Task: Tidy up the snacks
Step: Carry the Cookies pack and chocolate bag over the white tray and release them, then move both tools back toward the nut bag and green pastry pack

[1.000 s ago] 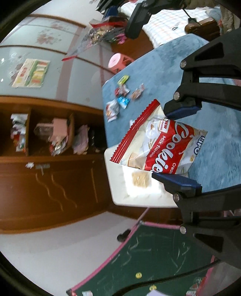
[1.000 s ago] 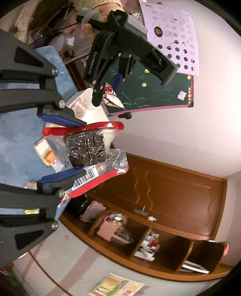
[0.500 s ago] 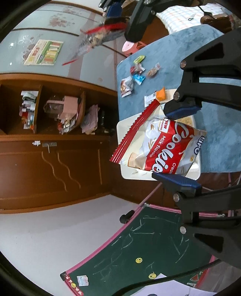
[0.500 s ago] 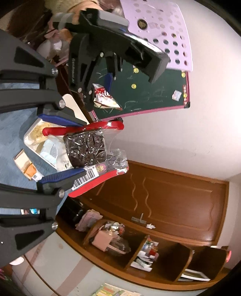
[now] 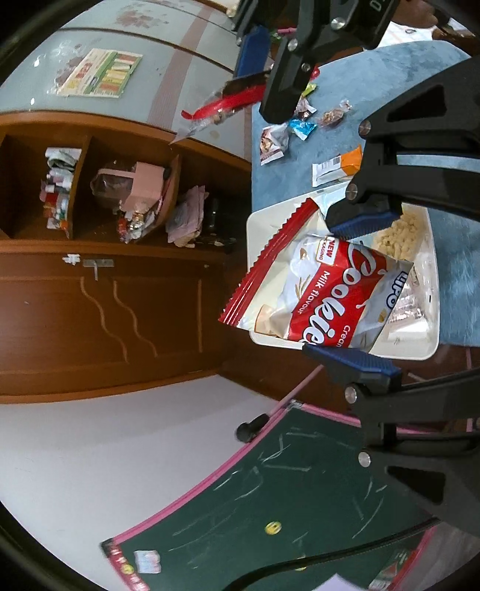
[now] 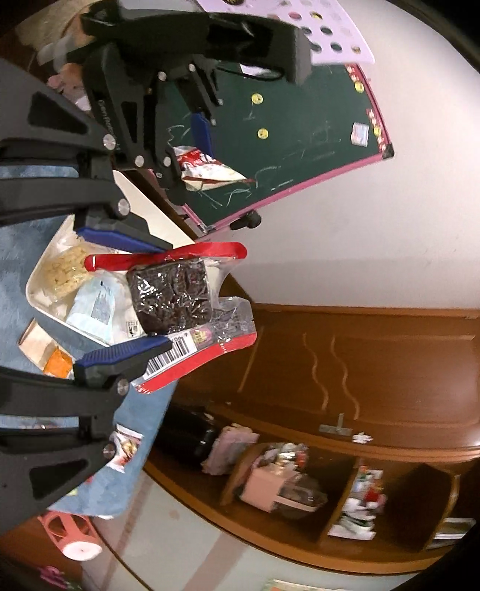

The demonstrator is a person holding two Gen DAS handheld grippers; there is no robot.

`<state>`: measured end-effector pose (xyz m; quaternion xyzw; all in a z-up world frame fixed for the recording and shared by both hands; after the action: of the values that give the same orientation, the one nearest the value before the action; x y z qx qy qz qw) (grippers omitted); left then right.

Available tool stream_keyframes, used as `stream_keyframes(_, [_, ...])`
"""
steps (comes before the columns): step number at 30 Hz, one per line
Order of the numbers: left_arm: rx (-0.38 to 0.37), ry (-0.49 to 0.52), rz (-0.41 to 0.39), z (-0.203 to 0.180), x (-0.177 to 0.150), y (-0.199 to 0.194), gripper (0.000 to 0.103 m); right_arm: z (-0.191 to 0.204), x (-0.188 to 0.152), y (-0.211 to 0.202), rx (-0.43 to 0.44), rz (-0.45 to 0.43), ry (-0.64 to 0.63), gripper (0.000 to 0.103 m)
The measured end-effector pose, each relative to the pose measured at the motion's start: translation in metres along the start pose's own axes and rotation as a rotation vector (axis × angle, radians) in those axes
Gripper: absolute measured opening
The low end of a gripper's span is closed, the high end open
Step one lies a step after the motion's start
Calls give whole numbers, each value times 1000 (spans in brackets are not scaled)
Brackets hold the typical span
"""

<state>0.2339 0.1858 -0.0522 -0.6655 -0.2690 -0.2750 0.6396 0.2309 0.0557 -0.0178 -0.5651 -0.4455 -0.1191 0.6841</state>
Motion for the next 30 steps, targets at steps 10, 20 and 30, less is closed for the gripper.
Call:
stream_keyframes(10, [-43, -66, 102, 8, -20, 54, 55, -18, -7, 81, 5, 124, 125, 46])
stream_keyframes(20, [-95, -101, 163, 10, -38, 69, 89, -14, -24, 110, 77, 242, 196, 46])
stream_keyframes(30, [-70, -101, 65, 0, -45, 45, 88, -31, -50, 77, 86, 221, 202, 46])
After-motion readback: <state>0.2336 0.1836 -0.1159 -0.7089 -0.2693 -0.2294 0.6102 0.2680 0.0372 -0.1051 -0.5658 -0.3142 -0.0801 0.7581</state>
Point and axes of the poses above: each gripper's, at about its wrist camera, not at the fingertips, and y roughly the way its jaws point, z to its left, x to its top, the point moved 7 cm from there along y, roughly the way its jaws point, and after that the axes turned 2 degrees about -x, right-handed, at the moved point
